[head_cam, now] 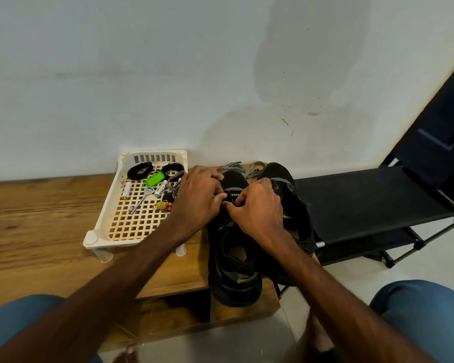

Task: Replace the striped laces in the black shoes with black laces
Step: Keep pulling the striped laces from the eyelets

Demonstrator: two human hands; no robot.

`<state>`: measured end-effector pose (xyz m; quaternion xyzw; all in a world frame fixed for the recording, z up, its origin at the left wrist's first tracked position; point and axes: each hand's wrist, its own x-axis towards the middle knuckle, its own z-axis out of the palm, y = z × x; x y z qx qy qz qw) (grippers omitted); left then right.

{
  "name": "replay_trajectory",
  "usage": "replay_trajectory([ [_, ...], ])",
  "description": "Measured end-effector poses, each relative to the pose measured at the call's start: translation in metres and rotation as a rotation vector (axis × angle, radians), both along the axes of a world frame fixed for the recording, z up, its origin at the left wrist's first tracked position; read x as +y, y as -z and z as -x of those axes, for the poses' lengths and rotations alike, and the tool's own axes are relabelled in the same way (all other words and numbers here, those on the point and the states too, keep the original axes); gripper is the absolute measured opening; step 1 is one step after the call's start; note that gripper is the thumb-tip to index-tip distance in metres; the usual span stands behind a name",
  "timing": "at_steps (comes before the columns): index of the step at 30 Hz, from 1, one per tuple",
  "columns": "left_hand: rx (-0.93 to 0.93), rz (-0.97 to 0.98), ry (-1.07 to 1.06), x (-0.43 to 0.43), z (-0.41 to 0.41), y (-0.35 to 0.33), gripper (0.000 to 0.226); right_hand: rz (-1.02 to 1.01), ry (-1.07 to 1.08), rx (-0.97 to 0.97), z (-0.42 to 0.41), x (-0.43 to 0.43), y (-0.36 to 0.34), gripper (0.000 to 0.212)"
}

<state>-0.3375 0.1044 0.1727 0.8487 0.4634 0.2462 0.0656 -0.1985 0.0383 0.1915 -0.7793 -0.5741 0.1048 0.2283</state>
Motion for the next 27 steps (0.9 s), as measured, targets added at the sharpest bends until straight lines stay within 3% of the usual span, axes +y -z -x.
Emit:
replay_trajectory([
  [3, -0.081, 0.037, -0.009, 0.0, 0.0, -0.004, 0.008, 0.01, 0.003, -0.003, 0.001, 0.001, -0.001, 0.035],
  [7, -0.039, -0.037, -0.114, 0.002, 0.005, -0.015, 0.012, 0.011, 0.031, 0.008, 0.0, 0.003, -0.001, 0.035],
  [12, -0.374, -0.205, -0.376, 0.018, 0.038, -0.032, 0.004, 0.015, 0.056, 0.003, -0.001, 0.004, -0.002, 0.037],
  [14, -0.297, -0.137, -0.387, 0.016, 0.037, -0.027, 0.009, 0.019, 0.045, -0.01, 0.0, 0.004, -0.002, 0.038],
  [18, 0.071, 0.038, -0.241, -0.001, 0.006, -0.012, 0.061, 0.015, -0.004, 0.018, -0.002, 0.001, -0.008, 0.039],
  [21, 0.175, -0.022, -0.074, -0.006, -0.011, -0.004, 0.04, 0.025, -0.056, 0.084, -0.014, -0.001, -0.017, 0.032],
  [25, 0.11, -0.088, -0.066, -0.006, -0.01, -0.001, 0.024, -0.044, -0.007, 0.159, -0.036, -0.001, -0.031, 0.01],
  [27, 0.053, -0.08, -0.085, -0.005, -0.01, -0.004, 0.018, -0.059, 0.015, 0.167, -0.045, 0.001, -0.034, 0.011],
])
